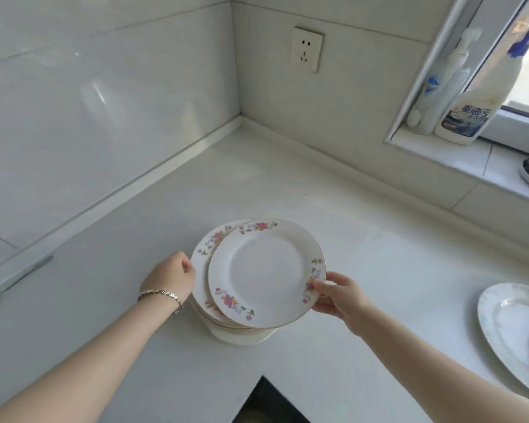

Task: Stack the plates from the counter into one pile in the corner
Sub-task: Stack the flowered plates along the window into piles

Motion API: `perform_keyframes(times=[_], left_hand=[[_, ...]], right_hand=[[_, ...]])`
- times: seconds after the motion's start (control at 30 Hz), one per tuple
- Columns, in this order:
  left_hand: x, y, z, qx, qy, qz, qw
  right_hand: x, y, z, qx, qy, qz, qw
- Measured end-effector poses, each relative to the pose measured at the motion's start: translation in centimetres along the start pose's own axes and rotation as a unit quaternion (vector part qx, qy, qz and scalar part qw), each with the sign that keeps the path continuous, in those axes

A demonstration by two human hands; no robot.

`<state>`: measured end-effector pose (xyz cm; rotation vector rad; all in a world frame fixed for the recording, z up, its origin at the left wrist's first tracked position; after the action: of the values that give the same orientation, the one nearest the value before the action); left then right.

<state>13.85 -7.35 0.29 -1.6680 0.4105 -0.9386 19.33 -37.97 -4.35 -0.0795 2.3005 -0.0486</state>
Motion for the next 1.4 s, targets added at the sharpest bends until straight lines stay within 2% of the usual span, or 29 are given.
perform_keyframes(times=[0.1, 0.17, 0.27, 0.33, 0.5, 0.63, 0.8, 0.97, 1.07, 1.23, 1.4], left_hand=[[-0.8, -0.2, 0.3, 0.005, 0.001, -0.007, 1.000], [-0.8, -0.2, 0.6, 0.005, 0.008, -0.012, 1.000], [-0.1, -0.2, 0.9, 0.002, 0.026, -0.016, 1.000], [0.5, -0.2, 1.2, -0.001, 0.042, -0.021, 0.999], [2.4, 0.3, 1.3, -0.019, 0.069, -0.034, 0.997], [3.7, 1.1, 0.4, -0.039, 0.090, -0.041, 0.994], [7.8, 2.9, -1.6, -0.086, 0.156, -0.037, 0.983], [15.9, 6.8, -6.8, -0.181, 0.278, -0.005, 0.943], [21.1, 9.1, -11.1, -0.203, 0.340, 0.009, 0.918], [28.9, 12.9, -18.8, -0.232, 0.411, 0.030, 0.881], [34.4, 17.4, -25.5, -0.257, 0.432, 0.057, 0.863]], right_hand=[[0.4, 1.6, -0.4, 0.005, -0.004, -0.017, 1.000], [0.2, 2.4, -0.6, 0.030, -0.038, -0.069, 0.996], [-0.5, 3.0, -0.9, 0.095, -0.138, -0.224, 0.960], [-0.7, 3.3, -1.1, 0.115, -0.174, -0.291, 0.934], [0.1, 3.8, -1.1, 0.122, -0.160, -0.288, 0.936], [0.7, 4.2, -0.9, 0.097, -0.135, -0.324, 0.931], [1.0, 0.7, -1.1, 0.126, -0.095, -0.289, 0.944], [2.0, -7.3, -2.6, 0.178, -0.023, -0.210, 0.961], [3.3, -13.4, -4.2, 0.218, 0.012, -0.162, 0.962], [6.8, -25.2, -6.7, 0.295, 0.054, -0.068, 0.952], [11.6, -38.2, -8.1, 0.408, 0.087, 0.047, 0.908]])
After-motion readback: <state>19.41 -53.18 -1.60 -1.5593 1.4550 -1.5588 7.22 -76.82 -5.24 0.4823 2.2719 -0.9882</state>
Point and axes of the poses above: each hand's wrist, its own z-axis towards the middle knuckle, its own y-axis out of the palm, x = y × z, the point moved 7 cm from there along z, towards the middle knuckle, and after that the axes turned 13 degrees about x, right-handed, at the moved point
